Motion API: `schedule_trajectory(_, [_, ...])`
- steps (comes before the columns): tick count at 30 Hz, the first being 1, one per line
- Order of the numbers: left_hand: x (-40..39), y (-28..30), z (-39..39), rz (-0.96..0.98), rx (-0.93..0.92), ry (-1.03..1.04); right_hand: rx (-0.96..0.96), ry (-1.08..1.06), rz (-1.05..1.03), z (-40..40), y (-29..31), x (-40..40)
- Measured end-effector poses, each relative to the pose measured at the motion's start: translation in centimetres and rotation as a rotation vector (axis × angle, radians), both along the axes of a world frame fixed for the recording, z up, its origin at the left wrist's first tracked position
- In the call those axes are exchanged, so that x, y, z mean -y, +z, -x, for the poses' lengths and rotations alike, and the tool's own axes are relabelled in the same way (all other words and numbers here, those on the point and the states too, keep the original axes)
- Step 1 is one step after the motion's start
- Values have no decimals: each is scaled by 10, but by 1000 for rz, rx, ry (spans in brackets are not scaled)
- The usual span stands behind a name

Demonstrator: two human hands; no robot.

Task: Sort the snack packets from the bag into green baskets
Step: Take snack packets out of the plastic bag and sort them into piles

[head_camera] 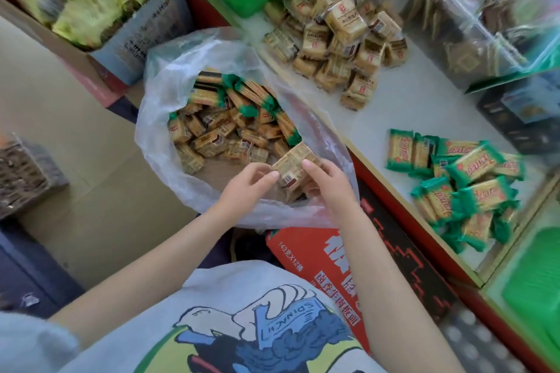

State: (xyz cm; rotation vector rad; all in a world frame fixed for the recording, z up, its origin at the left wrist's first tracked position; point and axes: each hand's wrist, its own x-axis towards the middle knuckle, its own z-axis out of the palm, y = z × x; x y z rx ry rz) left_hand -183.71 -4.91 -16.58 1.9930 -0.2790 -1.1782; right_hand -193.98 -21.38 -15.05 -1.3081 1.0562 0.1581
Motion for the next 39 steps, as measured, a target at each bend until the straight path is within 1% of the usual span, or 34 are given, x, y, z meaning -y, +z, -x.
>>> schedule_trajectory(2, [18, 30, -7, 160, -182, 144, 52, -81, -99, 5, 17, -1])
schedule_trajectory(3, [26, 42, -8, 225, -224, 174, 62, -87, -112, 7, 24, 0])
schedule_trajectory(5, [40, 61, -11, 293, -228, 190, 72, -76, -78, 11, 38, 4])
schedule_trajectory(7, [52, 73, -15, 268, -213, 188, 86, -50, 41, 18, 50, 12])
schedule_trajectory(9, [66, 80, -19, 226, -288, 206, 158, -49, 160, 28, 60, 24])
schedule_trajectory(10, [73, 83, -21, 207, -340, 213, 203, -32, 182, 34, 64, 29])
schedule_trajectory(12, [88, 87, -23, 176, -388, 173, 255, 80, 228, 39, 68, 37])
schedule_trajectory(13, [97, 90, -22, 156, -393, 132, 259, 137, 285, 39, 67, 39])
schedule_trajectory(14, [106, 92, -21, 132, -401, 100, 261, 142, 334, 39, 66, 40])
schedule_trajectory(15, [114, 95, -20, 104, -420, 84, 267, 89, 356, 37, 65, 42])
schedule_trajectory(17, [130, 92, -21, 65, -478, 88, 280, -130, 298, 37, 64, 49])
schedule_trajectory(18, [137, 87, -23, 54, -465, 79, 265, -219, 289, 37, 62, 56])
schedule_trajectory(19, [142, 77, -27, 29, -373, 37, 236, -284, 312, 37, 59, 64])
schedule_trajectory(20, [145, 65, -34, -12, -199, -42, 184, -321, 342, 37, 53, 73])
schedule_trajectory(22, [147, 40, -48, -93, 212, -237, 69, -355, 401, 32, 38, 90])
schedule_trajectory(23, [149, 29, -56, -126, 349, -329, 13, -345, 429, 26, 31, 98])
schedule_trajectory(26, [155, 3, -75, -259, 574, -609, -79, -208, 473, -3, 9, 120])
schedule_trajectory(28, [156, -13, -85, -335, 651, -756, -85, -146, 433, -30, -5, 125])
schedule_trajectory(31, [148, -29, -95, -352, 686, -875, -103, -169, 396, -64, -24, 120])
schedule_trajectory(35, [140, -37, -101, -318, 698, -914, -148, -411, 326, -80, -41, 108])
schedule_trajectory(37, [142, -37, -102, -316, 673, -921, -134, -400, 304, -87, -46, 107])
schedule_trajectory(39, [143, -36, -102, -322, 658, -931, -67, -346, 234, -95, -46, 109])
